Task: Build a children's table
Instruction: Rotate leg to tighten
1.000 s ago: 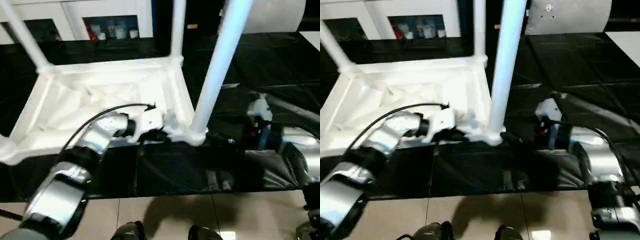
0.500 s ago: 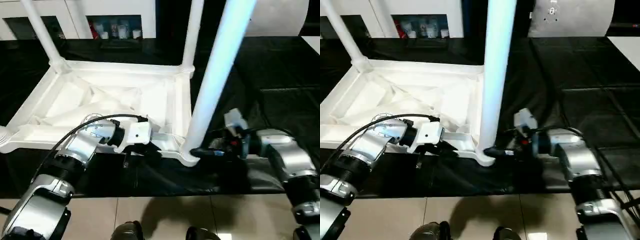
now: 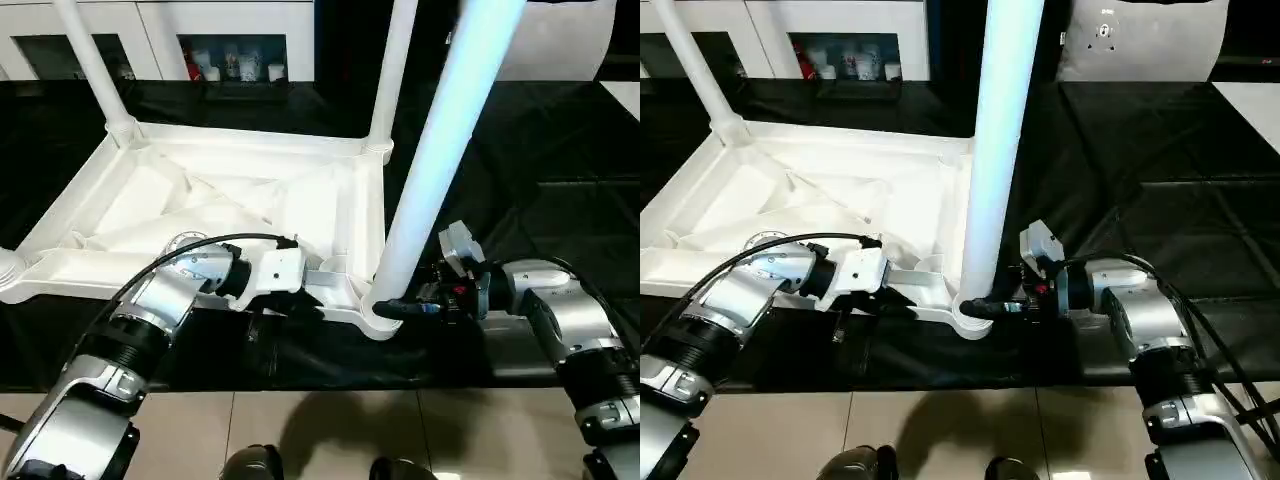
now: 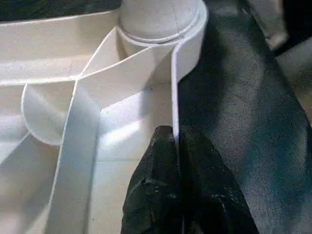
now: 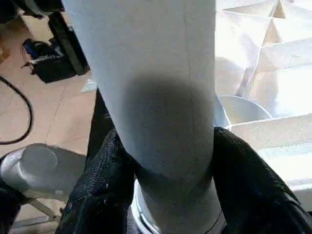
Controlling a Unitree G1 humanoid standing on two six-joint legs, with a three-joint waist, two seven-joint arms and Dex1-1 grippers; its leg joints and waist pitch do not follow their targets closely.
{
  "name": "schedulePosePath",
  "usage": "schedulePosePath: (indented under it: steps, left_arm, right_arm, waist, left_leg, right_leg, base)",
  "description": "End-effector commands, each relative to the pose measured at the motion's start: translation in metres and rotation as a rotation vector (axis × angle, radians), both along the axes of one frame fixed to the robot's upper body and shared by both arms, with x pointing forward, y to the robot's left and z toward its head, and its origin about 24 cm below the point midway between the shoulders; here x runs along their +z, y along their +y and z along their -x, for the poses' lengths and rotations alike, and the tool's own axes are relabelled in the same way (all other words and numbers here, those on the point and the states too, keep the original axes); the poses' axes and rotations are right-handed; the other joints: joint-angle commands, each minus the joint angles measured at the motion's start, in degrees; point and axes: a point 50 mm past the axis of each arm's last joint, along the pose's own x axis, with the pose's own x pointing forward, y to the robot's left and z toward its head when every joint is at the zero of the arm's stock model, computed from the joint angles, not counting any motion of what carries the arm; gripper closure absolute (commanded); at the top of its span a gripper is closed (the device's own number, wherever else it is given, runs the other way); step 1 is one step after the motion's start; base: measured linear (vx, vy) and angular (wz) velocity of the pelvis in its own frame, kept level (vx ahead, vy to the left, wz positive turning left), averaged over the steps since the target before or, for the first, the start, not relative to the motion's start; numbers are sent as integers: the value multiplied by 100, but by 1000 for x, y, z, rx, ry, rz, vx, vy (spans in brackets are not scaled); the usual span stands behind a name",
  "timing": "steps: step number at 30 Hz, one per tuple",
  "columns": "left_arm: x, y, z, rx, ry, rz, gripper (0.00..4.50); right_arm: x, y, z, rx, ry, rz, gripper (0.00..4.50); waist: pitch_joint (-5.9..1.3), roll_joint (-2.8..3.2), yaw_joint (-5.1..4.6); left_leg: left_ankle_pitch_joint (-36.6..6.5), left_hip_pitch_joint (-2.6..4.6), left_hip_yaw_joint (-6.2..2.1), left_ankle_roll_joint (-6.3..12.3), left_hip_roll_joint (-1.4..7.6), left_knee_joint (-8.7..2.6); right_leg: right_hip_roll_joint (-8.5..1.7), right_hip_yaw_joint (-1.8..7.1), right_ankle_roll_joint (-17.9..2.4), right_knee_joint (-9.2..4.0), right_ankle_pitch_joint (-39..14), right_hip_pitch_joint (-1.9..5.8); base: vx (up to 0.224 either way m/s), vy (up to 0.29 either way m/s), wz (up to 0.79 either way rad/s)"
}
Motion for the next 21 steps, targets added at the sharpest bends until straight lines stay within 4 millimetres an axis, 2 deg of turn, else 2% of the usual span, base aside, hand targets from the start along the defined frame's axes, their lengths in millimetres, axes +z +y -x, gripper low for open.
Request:
schedulePosePath:
  steps: [1, 3, 4, 5, 6, 7, 8, 11, 14, 15, 16, 17, 18, 20, 21]
  left_arm:
    - [-15, -17, -1, 126, 55, 9, 450]
    - [-15, -22, -4, 170, 69, 27, 450]
    - [-14, -32, -7, 222, 71, 55, 450]
    - [-13, -38, -9, 244, 72, 67, 450]
    - [-13, -43, -10, 263, 73, 77, 450]
    - [-13, -49, -11, 281, 80, 86, 450]
    - [-12, -52, -12, 291, 83, 90, 450]
    - [-10, -74, -18, 375, 83, 109, 450]
    - [-3, -94, -28, 488, 35, 129, 450]
    - [-1, -99, -30, 510, 26, 138, 450]
    - [3, -104, -33, 542, 13, 152, 450]
    - [5, -106, -35, 558, 2, 159, 450]
    - [7, -109, -36, 564, -9, 164, 450]
    - [9, -111, -37, 571, -13, 175, 450]
    - [9, -111, -37, 574, -12, 177, 450]
  right_arm:
    - [-15, 9, -4, -187, 32, 44, 252]
    - [-18, 11, -5, -239, 35, 56, 253]
    - [-22, 16, -9, -350, 47, 55, 254]
    - [-23, 19, -12, -412, 51, 47, 254]
    - [-23, 22, -15, -462, 55, 37, 254]
    - [-24, 25, -18, -518, 64, 30, 254]
    - [-25, 26, -20, -545, 70, 28, 255]
    - [-30, 34, -33, -777, 113, 27, 256]
    - [-36, 40, -45, -1024, 115, 60, 256]
    - [-37, 42, -47, -1068, 115, 72, 256]
    - [-36, 46, -49, -1104, 118, 60, 256]
    - [-36, 48, -49, -1120, 125, 45, 256]
    - [-34, 50, -50, -1130, 139, 7, 200]
    - [-32, 51, -49, -1123, 143, -34, 186]
    - [-31, 52, -48, -1118, 144, -44, 184]
  waist:
    - [-407, -61, -5]
    - [-357, -77, -28]
    - [-332, -59, -50]
    - [-310, -68, -90]
    - [-307, -68, -130]
    - [-311, -72, -152]
    - [-311, -73, -183]
    - [-299, -29, -308]
    - [-278, -12, -387]
    - [-275, -25, -409]
    - [-272, 41, -418]
    - [-290, 27, -435]
    - [-297, 26, -433]
    - [-325, 26, -415]
    - [-341, 25, -371]
  left_leg:
    - [-1204, 132, -169, 408, 410, -379]
    - [-1619, 171, -190, 191, 399, -409]
    - [-1912, 196, -217, 54, 383, -422]
    - [-2086, 188, -260, -47, 373, -438]
    - [-2247, 192, -299, -127, 366, -457]
    - [-2341, 208, -307, -148, 359, -454]
    - [-2400, 208, -312, -166, 354, -453]
    - [-2720, 211, -360, -240, 338, -488]
    - [-3081, 280, -382, -323, 302, -481]
    - [-3232, 310, -406, -321, 284, -471]
    - [-3295, 289, -430, -297, 289, -493]
    - [-3322, 250, -440, -276, 297, -529]
    - [-3332, 246, -445, -270, 307, -544]
    - [-3256, 268, -410, -206, 310, -552]
    - [-2998, 249, -369, -132, 320, -557]
  right_leg:
    - [-406, 283, -1507, -357, -1402, 227]
    - [-430, 295, -1353, -437, -2169, 203]
    - [-445, 296, -1157, -507, -2780, 192]
    - [-455, 286, -1003, -531, -3151, 190]
    - [-460, 268, -838, -561, -3462, 182]
    - [-463, 258, -776, -585, -3567, 170]
    - [-459, 255, -740, -592, -3612, 163]
    - [-441, 197, -614, -638, -3660, 156]
    - [-410, 149, -522, -708, -3786, 80]
    - [-415, 108, -426, -757, -3906, 86]
    - [-427, 90, -379, -768, -3849, 121]
    - [-408, 66, -350, -775, -3628, 164]
    - [-410, 68, -362, -773, -3503, 175]
    - [-415, 99, -487, -774, -3070, 167]
    - [-417, 154, -694, -739, -2543, 158]
  base:
    - [0, 0, 0]
    - [0, 0, 0]
    - [0, 0, 0]
    - [-50, 18, -9]
    - [-50, 18, -9]
    - [0, 0, 0]
    - [0, 0, 0]
    - [0, 0, 0]
    - [0, 0, 0]
    - [0, 0, 0]
    - [0, 0, 0]
    - [0, 0, 0]
    - [0, 0, 0]
    - [0, 0, 0]
    - [0, 0, 0]
